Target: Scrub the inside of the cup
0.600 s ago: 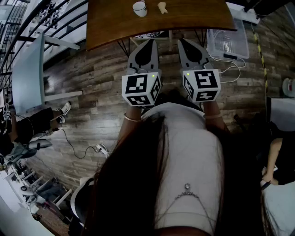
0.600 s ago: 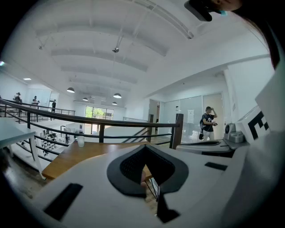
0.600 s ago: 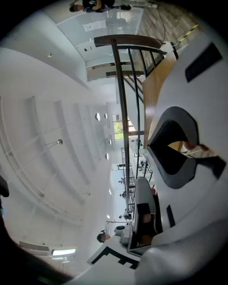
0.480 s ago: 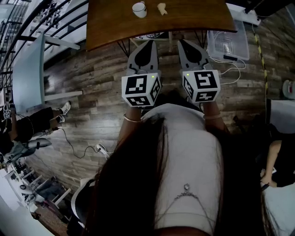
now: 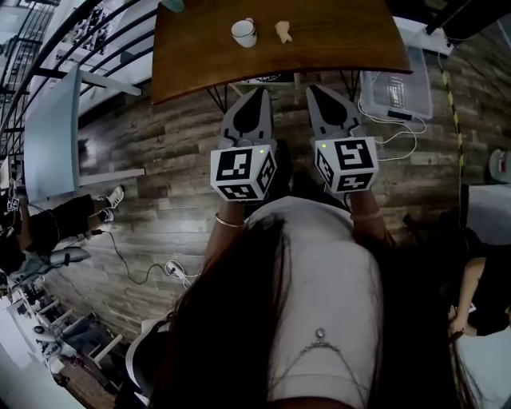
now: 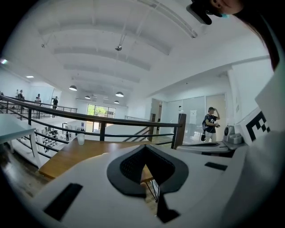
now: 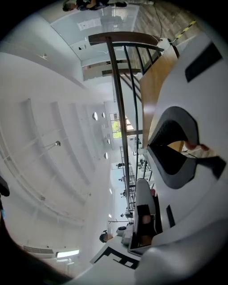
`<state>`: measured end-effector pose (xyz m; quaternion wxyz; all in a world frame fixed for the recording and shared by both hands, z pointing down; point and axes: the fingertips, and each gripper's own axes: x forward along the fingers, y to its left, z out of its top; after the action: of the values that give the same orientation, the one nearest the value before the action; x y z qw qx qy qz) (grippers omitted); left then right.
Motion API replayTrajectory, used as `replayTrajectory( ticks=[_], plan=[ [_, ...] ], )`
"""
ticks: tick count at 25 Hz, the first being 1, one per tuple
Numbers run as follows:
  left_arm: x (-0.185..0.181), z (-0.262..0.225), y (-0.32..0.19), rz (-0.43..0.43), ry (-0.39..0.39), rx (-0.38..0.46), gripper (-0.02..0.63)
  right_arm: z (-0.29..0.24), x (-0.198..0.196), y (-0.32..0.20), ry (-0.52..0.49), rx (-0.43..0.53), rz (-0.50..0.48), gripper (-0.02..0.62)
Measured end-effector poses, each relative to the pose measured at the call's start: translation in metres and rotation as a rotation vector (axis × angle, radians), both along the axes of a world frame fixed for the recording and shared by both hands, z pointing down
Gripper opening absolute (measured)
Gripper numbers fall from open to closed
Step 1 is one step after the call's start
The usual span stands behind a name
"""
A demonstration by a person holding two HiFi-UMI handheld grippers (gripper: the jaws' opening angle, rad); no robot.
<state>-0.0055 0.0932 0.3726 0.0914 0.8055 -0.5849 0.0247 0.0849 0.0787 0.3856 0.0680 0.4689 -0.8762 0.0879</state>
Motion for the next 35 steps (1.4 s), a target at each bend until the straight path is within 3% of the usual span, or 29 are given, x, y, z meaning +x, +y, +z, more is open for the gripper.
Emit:
replayTrajectory(
  ticks=[7, 16, 28, 35],
  plan=[
    [-0.026, 0.008, -0.049, 0.005, 0.031, -0.009, 0.009, 0.011, -0.018, -0.039, 0.018, -0.045, 0.035, 0.037],
    [-0.059, 0.021, -0.121, 0.046, 0.006, -0.014, 0.011, 0.025, -0.047, -0.105, 0.041, -0.081, 0.081, 0.038],
    [-0.085, 0.049, -0.18, 0.114, 0.008, -0.048, 0.016, 0.043, -0.073, -0.168, 0.11, -0.135, 0.131, 0.04],
    [-0.092, 0.071, -0.198, 0.103, 0.018, -0.089, 0.107, 0.066, -0.078, -0.191, 0.139, -0.2, 0.115, 0.041]
  ],
)
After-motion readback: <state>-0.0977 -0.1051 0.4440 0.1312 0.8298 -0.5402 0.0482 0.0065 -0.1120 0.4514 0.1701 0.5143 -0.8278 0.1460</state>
